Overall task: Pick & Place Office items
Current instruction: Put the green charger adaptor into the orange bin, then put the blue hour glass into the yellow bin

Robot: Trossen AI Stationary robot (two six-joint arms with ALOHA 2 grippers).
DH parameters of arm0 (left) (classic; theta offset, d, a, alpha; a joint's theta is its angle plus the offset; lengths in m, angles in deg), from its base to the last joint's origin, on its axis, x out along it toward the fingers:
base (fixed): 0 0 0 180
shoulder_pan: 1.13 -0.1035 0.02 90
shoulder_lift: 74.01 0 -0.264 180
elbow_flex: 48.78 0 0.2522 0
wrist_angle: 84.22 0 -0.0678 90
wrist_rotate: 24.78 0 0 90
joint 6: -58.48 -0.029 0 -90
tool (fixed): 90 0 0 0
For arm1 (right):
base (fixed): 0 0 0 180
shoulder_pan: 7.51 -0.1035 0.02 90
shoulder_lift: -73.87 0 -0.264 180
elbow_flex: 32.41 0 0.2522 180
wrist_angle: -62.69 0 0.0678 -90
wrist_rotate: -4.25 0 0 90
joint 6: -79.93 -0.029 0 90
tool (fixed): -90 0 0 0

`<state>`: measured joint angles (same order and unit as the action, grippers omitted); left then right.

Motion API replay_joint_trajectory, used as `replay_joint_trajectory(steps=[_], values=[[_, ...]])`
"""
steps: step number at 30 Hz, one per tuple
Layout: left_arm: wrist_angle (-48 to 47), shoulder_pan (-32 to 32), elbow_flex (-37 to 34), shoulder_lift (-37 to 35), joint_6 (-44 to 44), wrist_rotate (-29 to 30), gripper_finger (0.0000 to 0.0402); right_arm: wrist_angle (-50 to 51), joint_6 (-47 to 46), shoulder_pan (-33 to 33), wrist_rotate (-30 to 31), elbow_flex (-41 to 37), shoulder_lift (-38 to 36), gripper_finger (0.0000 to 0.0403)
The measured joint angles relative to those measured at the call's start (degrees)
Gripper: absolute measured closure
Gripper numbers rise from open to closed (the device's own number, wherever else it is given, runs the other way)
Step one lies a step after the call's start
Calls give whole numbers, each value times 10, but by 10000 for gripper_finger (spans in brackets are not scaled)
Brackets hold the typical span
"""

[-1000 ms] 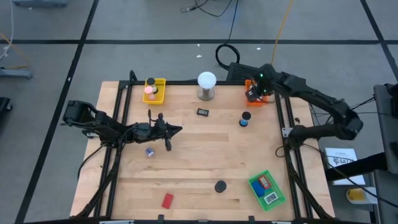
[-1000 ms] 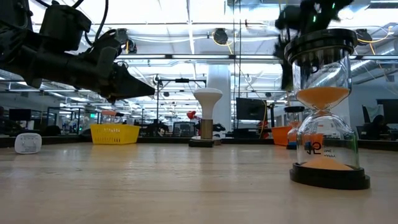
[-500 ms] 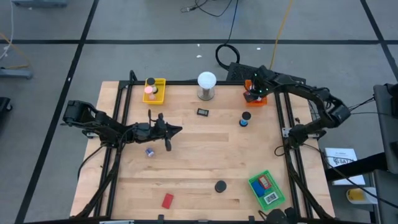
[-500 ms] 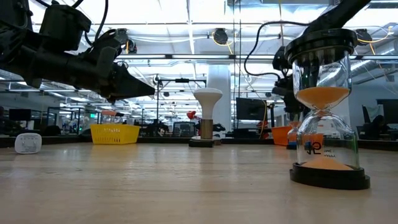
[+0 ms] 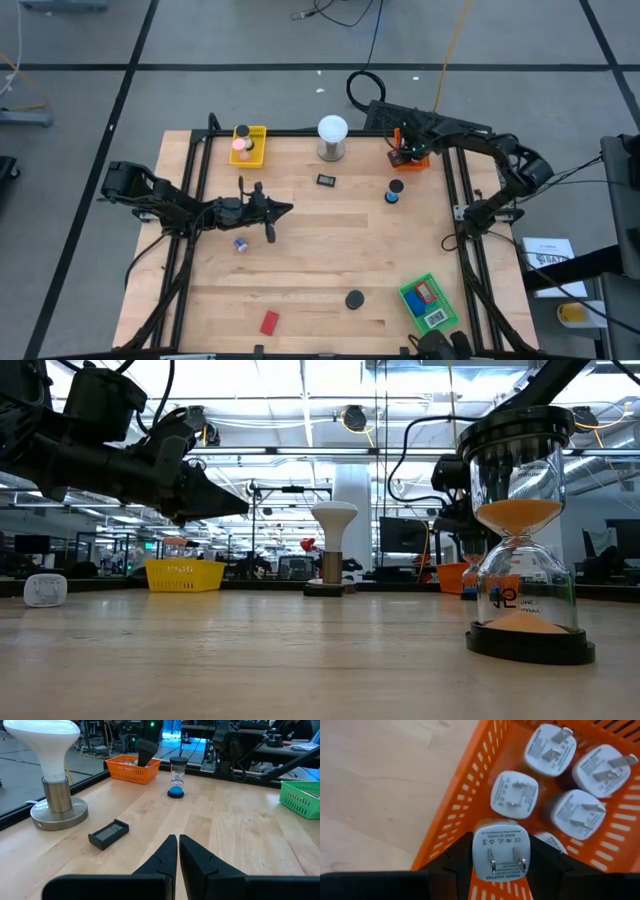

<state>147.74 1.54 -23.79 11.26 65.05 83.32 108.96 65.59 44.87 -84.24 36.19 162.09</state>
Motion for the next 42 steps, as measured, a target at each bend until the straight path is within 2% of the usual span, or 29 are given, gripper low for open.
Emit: replay_joint_trajectory(steps=[9,18,24,28,31,36,42], values=[[0,0,0,0,0,0,376,-41,10,0,-1,-26,0,270],[0,0,0,0,1,0,376,-75,20,0,-1,-41,0,232],[0,0,0,0,1,0,376,-78,30,0,-1,-42,0,230],[0,0,0,0,1,0,376,-79,36,0,6,-42,0,223],[1,0,0,0,1,0,376,-79,42,0,34,-42,-6,211],[1,0,0,0,1,0,376,-82,48,0,59,-42,-45,182],[1,0,0,0,6,0,376,-77,64,-3,59,-42,-142,165]])
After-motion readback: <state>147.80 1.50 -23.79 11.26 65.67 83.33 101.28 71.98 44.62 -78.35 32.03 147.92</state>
